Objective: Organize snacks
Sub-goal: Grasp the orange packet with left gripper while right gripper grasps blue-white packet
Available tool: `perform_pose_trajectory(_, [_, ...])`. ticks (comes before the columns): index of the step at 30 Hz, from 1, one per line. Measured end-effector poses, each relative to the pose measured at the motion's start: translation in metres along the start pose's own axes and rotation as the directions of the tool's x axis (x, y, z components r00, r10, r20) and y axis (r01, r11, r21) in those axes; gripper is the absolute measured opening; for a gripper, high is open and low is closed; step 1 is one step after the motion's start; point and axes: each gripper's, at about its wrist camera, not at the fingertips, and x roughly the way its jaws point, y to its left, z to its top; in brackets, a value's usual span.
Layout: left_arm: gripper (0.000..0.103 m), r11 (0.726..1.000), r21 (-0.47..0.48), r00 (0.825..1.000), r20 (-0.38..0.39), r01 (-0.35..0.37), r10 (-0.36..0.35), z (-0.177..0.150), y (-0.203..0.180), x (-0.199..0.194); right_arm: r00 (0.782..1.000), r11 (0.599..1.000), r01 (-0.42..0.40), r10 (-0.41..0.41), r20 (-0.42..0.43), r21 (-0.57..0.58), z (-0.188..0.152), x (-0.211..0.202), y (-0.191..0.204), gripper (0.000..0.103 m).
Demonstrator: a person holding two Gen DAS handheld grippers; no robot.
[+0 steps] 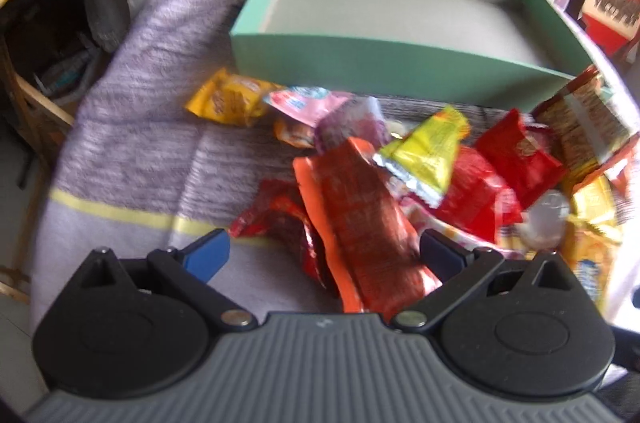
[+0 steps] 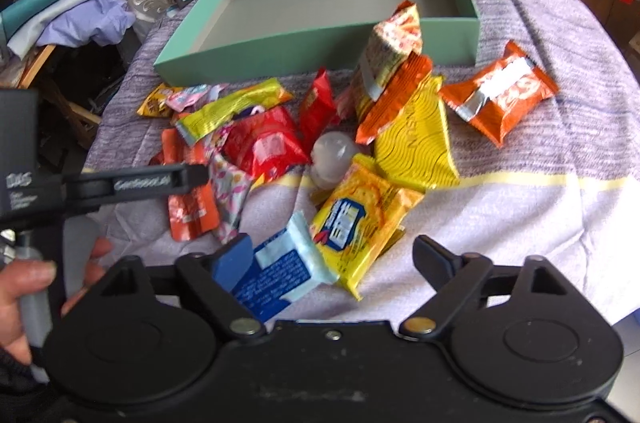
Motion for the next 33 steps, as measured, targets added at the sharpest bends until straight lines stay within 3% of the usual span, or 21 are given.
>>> perform_pose_trajectory(5, [0.103,0.998,-0.056,0.999,-0.032,-0.001,-0.001,-0.005,0.026,0.006,0.988,0.996,-0.089,0.089,-0.128,0.001,-0.009,0.014,0.007,0.052])
perform_pose_trajectory(9, [0.103,0.992,-0.125,0.998,-0.064,0.011,-0.019,-0.014,0.051,0.01,0.977,0.994,-0.109,0.108,-0.186,0.004,-0.009,0.035,0.016,0.048])
perform_pose_trajectory(16, [0.103,0.988,-0.152,0.998,-0.057,0.005,-0.014,-0.019,0.071,0.005,0.998,0.997,-0.042,0.039,-0.05,-0.065,0.024,0.051,0.043,0.047])
perform_pose_trajectory(22, [0.101,0.993,-0.122,0.999,-0.032,-0.006,0.002,-0.022,0.066,-0.002,0.999,0.998,0.028,-0.029,-0.028,-0.049,0.03,0.055,0.045,0.048])
perform_pose_trajectory(23, [0.089,0.995,-0.102,1.0,-0.018,-0.004,0.003,-0.022,0.062,-0.002,0.999,0.998,0.037,-0.038,-0.026,-0.043,0.028,0.051,0.045,0.048])
perform_pose_trajectory(24, [0.069,0.996,-0.086,1.0,-0.011,0.004,-0.005,-0.022,0.058,-0.004,0.999,0.999,0.041,-0.041,-0.026,-0.036,0.027,0.049,0.045,0.049])
perform_pose_trajectory(26, [0.046,0.996,-0.077,0.999,-0.003,0.048,-0.049,-0.021,0.054,-0.006,0.998,0.998,0.054,-0.055,-0.022,-0.032,0.027,0.044,0.045,0.052])
perform_pose_trajectory(27, [0.04,0.996,-0.07,0.999,0.007,0.048,-0.048,-0.02,0.053,-0.008,0.998,0.998,0.059,-0.059,-0.022,-0.035,0.026,0.041,0.046,0.052])
perform_pose_trajectory(29, [0.034,0.997,-0.06,0.998,0.021,0.056,-0.055,-0.02,0.054,-0.011,0.998,0.998,0.051,-0.052,-0.033,-0.034,0.023,0.035,0.045,0.052])
perform_pose_trajectory(32, [0.034,0.99,-0.088,0.994,0.012,0.109,-0.109,-0.022,0.067,-0.011,0.995,0.997,0.058,-0.062,-0.074,-0.057,0.025,0.043,0.054,0.05])
perform_pose_trajectory(33, [0.037,0.988,-0.098,0.993,0.011,0.117,-0.116,-0.023,0.071,-0.011,0.994,0.995,0.074,-0.079,-0.079,-0.064,0.026,0.048,0.058,0.037])
